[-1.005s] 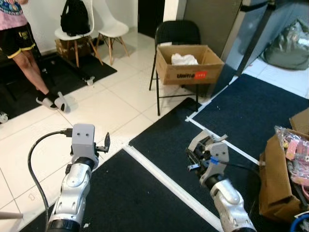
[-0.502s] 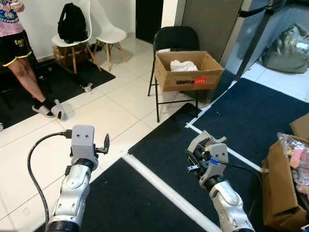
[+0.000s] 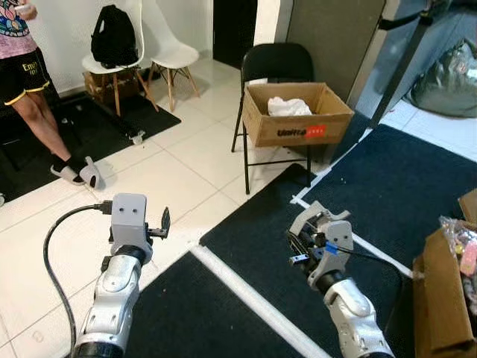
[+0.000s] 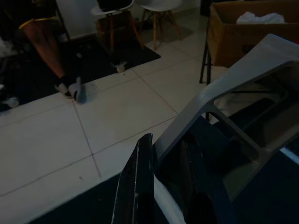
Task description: Picking trash to rubbish bin
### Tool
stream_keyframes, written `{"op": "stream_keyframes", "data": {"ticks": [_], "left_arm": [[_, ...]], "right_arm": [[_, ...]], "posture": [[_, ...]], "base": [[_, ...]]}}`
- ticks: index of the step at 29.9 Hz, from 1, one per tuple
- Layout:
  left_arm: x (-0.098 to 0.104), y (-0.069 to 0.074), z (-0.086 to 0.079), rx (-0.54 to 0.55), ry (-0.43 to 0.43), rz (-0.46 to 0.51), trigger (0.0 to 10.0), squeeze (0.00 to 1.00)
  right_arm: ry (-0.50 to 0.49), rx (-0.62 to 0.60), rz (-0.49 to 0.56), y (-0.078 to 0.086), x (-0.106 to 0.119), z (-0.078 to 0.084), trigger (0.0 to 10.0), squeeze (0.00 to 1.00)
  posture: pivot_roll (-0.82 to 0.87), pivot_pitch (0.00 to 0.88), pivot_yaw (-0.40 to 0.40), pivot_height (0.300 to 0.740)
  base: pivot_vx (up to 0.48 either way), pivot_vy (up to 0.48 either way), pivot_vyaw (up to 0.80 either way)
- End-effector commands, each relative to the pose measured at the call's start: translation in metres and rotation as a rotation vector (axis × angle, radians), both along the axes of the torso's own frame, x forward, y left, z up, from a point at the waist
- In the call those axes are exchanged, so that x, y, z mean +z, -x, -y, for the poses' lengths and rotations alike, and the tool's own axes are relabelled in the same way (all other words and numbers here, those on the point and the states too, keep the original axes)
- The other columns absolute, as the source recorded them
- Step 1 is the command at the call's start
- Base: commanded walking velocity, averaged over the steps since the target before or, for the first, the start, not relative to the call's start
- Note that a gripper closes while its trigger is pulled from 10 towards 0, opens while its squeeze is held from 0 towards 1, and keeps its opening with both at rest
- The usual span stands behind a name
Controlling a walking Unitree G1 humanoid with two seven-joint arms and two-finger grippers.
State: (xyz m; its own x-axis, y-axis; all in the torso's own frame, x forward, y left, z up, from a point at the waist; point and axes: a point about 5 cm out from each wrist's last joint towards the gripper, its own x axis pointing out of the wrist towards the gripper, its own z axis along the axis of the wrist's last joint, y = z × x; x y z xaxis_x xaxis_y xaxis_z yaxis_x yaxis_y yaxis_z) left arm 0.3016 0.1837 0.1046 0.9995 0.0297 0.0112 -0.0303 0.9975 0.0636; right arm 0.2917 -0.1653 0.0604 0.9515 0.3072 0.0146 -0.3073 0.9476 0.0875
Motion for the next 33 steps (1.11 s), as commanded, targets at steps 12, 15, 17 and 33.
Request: {"op": "stream_keyframes", "data": {"ticks": [12,15,17,33], "left_arm": [[-0.0018,0.0000,0.0017,-0.008,-0.009,-0.009,10.0,0.00],[-0.0017,0.0003,0.0010,-0.005,-0.009,-0.009,10.0,0.00],[-0.0021,0.0009,0.0004,-0.002,-0.009,-0.010,10.0,0.00],[-0.0041,0.0032,0.0011,-0.009,-0.012,-0.020,10.0,0.00]], "right_arm": [[-0.015,0.005,-0.032,0.0027,-0.0051,-0.0009,10.0,0.00],[-0.016,0.007,-0.036,0.0024,-0.0053,-0.0010,10.0,0.00],[-0.018,0.009,-0.039,0.0025,-0.0058,-0.0013,10.0,0.00],[-0.036,-0.003,-0.063,0.0040,-0.0083,0.0001,10.0,0.00]], "posture": [[-0.01,0.070,-0.023,0.740],[-0.01,0.071,-0.025,0.740],[-0.01,0.072,-0.026,0.740],[-0.01,0.082,-0.024,0.740]], "base": [[0.266,0.000,-0.39],[0.266,0.000,-0.45],[0.268,0.000,-0.48],[0.266,0.000,-0.48]]}}
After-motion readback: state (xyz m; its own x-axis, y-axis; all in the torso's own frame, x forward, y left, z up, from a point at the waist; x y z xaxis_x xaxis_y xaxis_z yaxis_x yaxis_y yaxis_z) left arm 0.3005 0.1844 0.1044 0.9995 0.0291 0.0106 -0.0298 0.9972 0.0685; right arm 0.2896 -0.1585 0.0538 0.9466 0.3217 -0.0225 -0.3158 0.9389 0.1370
